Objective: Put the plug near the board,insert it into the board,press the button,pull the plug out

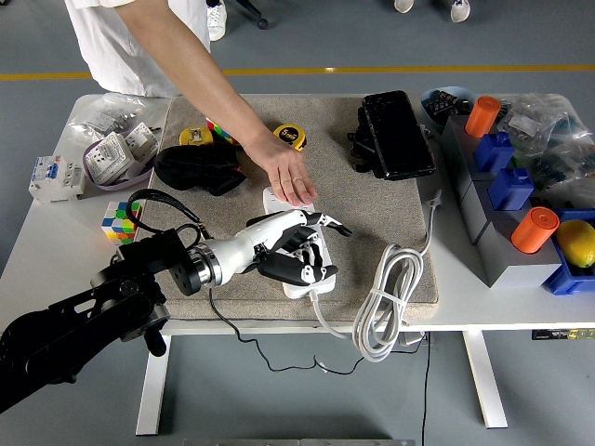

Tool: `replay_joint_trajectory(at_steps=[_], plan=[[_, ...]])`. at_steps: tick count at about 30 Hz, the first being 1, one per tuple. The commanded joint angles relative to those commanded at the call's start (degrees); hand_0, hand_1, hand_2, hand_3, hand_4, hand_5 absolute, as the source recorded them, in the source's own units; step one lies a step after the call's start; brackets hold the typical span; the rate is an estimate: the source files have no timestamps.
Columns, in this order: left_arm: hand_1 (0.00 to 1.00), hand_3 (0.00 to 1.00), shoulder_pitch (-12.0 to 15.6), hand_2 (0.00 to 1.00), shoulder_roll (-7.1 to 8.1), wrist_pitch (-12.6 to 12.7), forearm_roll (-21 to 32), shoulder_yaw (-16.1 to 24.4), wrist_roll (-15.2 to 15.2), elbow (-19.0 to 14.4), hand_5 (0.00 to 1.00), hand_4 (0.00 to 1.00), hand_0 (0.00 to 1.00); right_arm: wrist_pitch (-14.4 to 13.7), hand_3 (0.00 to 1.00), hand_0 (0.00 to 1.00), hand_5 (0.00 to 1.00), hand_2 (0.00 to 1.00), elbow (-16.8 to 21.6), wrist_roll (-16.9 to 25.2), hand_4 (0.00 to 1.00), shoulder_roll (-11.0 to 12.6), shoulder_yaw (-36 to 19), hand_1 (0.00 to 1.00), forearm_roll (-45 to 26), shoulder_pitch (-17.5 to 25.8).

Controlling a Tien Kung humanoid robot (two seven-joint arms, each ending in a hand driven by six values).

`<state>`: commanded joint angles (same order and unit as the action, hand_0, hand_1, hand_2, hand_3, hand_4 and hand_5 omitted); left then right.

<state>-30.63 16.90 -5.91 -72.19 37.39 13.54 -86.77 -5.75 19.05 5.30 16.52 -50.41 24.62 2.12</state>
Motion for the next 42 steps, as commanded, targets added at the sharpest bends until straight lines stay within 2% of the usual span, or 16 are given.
replay_joint_trajectory(at_steps=[10,12,26,42], plan=[[0.036,0.823,-2.61,0.138,-0.52,-3.95,-23.43,-3.03,5.46,1.26,0.002,0.761,0.060,0.07,0.550,0.641,0.534,0.629,0.08,-0.01,0.995,0.11,-0.56,0.660,0.29,0.12],[0.038,0.817,-2.65,0.134,-0.47,-4.05,-25.23,-3.27,5.50,1.66,0.002,0.758,0.057,0.08,0.550,0.641,0.533,0.629,0.12,-0.01,0.995,0.11,-0.67,0.660,0.41,0.12],[0.038,0.787,-2.74,0.133,0.19,-6.52,-24.56,-3.82,6.54,2.90,0.002,0.766,0.056,0.08,0.550,0.641,0.534,0.629,0.44,0.01,0.996,0.07,-1.33,0.660,1.02,-0.03],[0.040,0.774,-3.36,0.133,0.41,-6.89,-22.96,-4.97,6.73,4.22,0.002,0.767,0.054,0.07,0.550,0.641,0.530,0.629,0.61,0.10,0.996,0.46,-1.04,0.660,1.11,-0.16]])
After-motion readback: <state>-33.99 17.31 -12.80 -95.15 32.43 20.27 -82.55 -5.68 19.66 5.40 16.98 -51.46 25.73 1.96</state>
